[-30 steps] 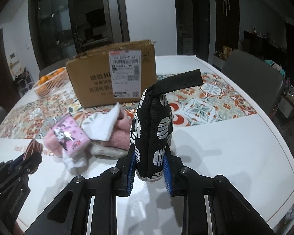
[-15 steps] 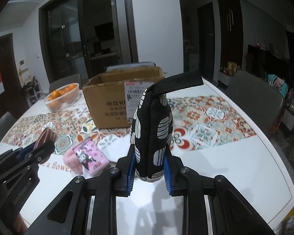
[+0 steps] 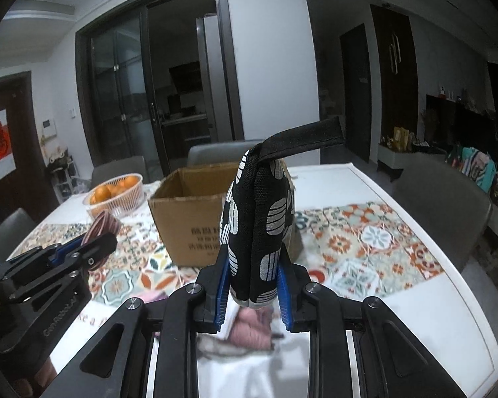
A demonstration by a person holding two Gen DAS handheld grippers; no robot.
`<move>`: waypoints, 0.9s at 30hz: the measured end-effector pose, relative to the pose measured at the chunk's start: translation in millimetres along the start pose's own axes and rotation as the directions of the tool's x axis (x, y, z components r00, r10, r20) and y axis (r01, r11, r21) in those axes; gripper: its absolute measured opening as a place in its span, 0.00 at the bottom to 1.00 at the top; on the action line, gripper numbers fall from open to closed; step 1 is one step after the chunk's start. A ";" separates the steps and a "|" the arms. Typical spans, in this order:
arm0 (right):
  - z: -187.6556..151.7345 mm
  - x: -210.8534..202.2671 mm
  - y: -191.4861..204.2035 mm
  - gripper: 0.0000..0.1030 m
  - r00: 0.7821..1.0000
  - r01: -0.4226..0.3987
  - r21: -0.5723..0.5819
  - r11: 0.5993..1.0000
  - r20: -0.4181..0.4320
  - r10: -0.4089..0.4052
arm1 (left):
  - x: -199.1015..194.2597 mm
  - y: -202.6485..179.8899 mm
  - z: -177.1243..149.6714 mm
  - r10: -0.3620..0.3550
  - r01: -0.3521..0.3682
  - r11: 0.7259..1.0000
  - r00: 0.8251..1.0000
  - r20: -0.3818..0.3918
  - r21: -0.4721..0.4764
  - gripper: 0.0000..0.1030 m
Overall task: Organize soft objects
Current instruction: 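Lift the hair tie with the left gripper while the right gripper carries the shoe toward the box, then lower the hair tie into the box and open the left gripper while the right releases the shoe inside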
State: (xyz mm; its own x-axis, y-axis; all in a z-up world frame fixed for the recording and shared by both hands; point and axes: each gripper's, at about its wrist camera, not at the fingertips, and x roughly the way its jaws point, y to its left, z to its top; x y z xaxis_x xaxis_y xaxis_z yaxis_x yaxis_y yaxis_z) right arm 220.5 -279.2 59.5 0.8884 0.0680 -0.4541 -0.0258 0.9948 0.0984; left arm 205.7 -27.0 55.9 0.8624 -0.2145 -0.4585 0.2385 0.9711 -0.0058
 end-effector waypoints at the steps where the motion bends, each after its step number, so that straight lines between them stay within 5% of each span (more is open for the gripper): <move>1: 3.1 2.3 -0.6 0.26 1.000 -0.003 0.001 1.000 0.002 0.003 | 2.7 0.3 4.3 0.003 -0.003 1.000 1.000 0.006 0.005 0.16; 27: 62.0 87.3 3.7 0.26 0.997 -0.055 -0.036 0.998 0.044 0.056 | 80.5 15.5 64.1 0.025 -0.028 0.999 0.997 0.075 0.034 0.16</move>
State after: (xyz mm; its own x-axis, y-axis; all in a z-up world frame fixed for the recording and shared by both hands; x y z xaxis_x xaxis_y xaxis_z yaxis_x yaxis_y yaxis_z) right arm 326.3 -274.3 75.1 0.9049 0.1206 -0.4081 -0.0910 0.9917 0.0912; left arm 307.4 -35.9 75.9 0.8991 -0.1973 -0.3907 0.2295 0.9726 0.0370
